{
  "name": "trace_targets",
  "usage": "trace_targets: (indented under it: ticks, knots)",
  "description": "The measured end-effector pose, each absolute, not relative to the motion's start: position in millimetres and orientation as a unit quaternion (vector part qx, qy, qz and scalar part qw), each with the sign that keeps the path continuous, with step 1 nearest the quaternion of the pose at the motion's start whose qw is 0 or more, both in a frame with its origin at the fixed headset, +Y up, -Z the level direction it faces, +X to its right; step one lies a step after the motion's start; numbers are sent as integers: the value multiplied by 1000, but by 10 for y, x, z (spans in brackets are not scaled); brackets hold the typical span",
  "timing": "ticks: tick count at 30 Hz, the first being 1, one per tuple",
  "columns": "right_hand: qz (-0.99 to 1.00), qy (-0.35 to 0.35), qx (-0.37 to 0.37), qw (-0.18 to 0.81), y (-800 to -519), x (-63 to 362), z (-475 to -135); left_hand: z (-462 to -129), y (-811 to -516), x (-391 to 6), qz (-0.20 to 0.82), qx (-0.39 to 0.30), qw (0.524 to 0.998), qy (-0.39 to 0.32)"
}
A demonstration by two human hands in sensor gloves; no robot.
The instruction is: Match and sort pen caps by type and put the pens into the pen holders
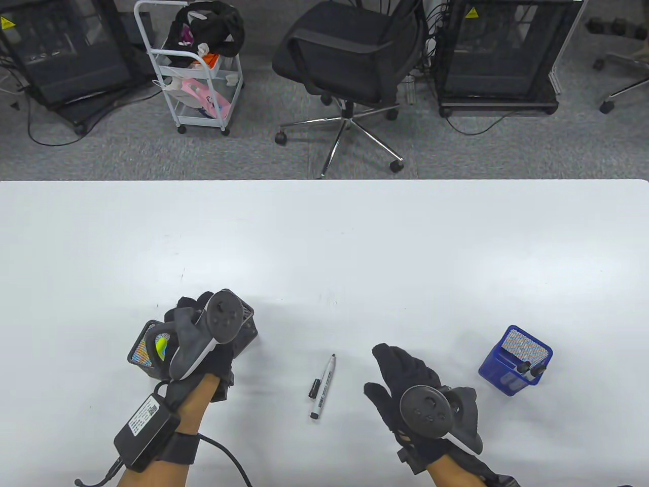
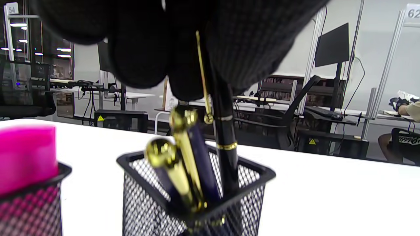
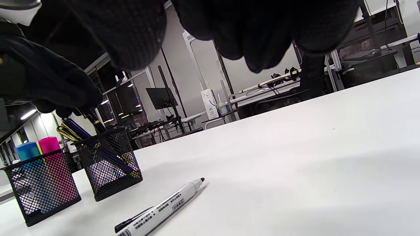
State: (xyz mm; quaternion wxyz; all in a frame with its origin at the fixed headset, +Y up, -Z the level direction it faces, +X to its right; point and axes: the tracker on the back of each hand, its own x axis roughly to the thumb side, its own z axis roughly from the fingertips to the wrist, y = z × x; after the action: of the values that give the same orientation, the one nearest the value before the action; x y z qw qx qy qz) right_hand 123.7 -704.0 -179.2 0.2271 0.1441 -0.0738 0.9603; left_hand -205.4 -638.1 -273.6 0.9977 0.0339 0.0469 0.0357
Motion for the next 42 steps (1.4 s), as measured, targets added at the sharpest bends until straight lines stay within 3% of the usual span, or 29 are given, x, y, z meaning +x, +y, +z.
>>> trace_targets:
  ticks: [10, 16, 21, 24, 33, 39, 42]
  knots:
    - [961, -68, 143, 228, -7035, 1249, -1795, -2762, -6539, -2031, 44, -18, 998, 28]
    - [961, -67, 143, 225, -7033, 1247, -1791, -2596, -6340, -1977, 52, 28, 998, -10]
    - [962, -66, 141, 226, -7031, 1252, -1789, -2340, -6220, -1957, 193, 77, 972, -110]
    - [961, -66, 141, 226, -7030, 1251, -1786, -2177, -6323, -1914, 264, 73, 949, -158]
    - [966, -55, 136, 211, -7053, 1224, -1767, -1943, -6987, -1755, 193, 12, 961, -200]
    - [984, -36, 108, 138, -6966, 1046, -1860, -1952, -6976, -1748, 176, 16, 966, -190]
    - [991, 42, 50, 120, -6948, 821, -2019, -1945, -6981, -1727, 161, 15, 969, -188]
